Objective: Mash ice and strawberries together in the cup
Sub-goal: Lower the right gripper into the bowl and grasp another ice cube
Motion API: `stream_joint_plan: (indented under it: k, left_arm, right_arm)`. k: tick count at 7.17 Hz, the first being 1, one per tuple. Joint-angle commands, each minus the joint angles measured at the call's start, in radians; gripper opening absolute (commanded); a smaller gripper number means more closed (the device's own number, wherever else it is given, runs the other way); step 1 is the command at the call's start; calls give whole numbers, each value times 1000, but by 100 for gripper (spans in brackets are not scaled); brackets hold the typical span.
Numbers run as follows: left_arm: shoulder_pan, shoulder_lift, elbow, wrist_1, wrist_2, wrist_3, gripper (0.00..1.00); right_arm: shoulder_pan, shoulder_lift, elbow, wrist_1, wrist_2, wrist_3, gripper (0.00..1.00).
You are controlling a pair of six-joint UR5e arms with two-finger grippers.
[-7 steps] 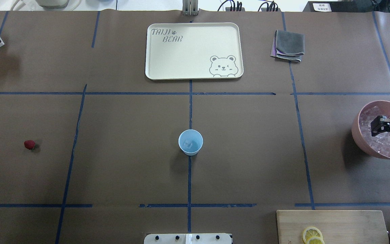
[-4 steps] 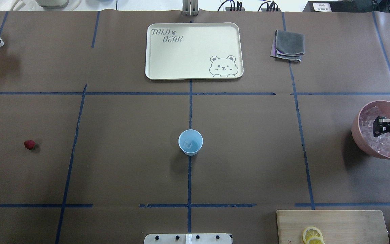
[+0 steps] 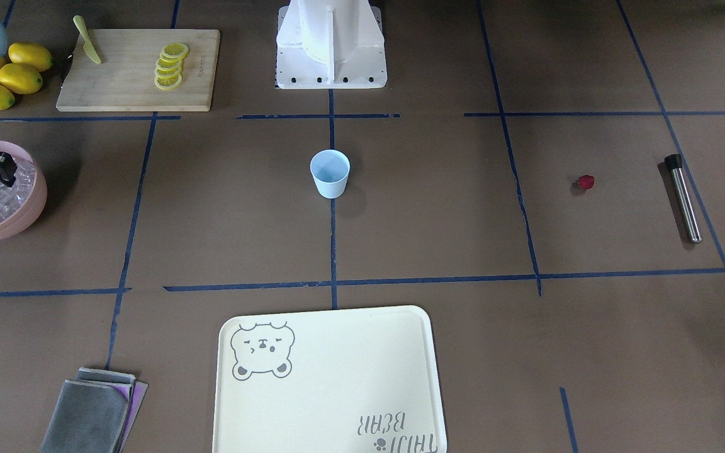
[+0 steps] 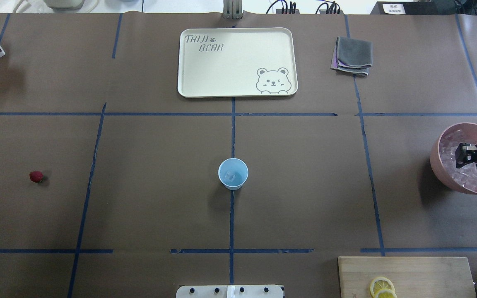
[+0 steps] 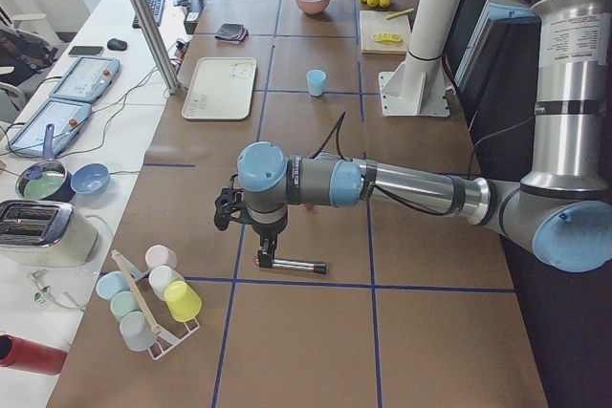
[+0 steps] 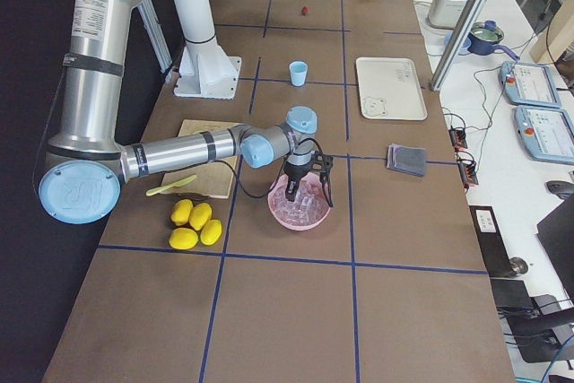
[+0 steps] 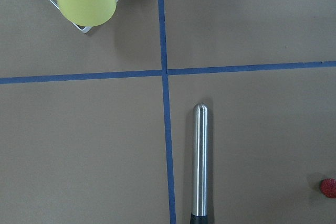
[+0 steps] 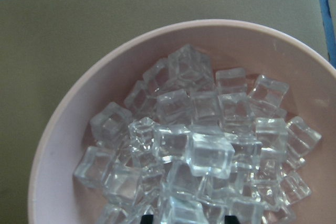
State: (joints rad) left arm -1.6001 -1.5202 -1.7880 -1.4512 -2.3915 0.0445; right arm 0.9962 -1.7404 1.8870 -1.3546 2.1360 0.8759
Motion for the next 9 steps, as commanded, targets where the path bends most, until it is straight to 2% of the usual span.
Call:
stream_joint_plan:
  k: [1, 2, 3, 4, 6, 7, 8, 9]
  left_arm:
    - [0, 0, -1, 2, 0, 0, 100]
    - [0, 0, -1, 2, 0, 0, 100]
    - [0, 0, -1, 2, 0, 0, 100]
    - [0, -1, 1, 2, 0, 0, 100]
    - [0, -1, -1, 2, 0, 0, 100]
    - [0, -1, -4, 2, 0, 0, 100]
    - [0, 0, -2, 3, 0, 0, 100]
    - [0, 11, -2, 3, 0, 0, 100]
  right_arm:
    - [-1, -1, 0, 0, -1, 0, 38]
    - [-1, -1, 3, 2, 1, -3, 7]
    - [1, 1, 9, 2, 5, -3, 0]
    - [7, -1, 30, 0, 11, -2, 0]
    - [65, -24, 139, -17, 15, -3, 0]
    - [79, -8, 212, -81, 12, -2, 0]
    - [81, 45, 265, -175, 10, -1, 0]
    - [47, 200, 268, -315, 5, -1, 0]
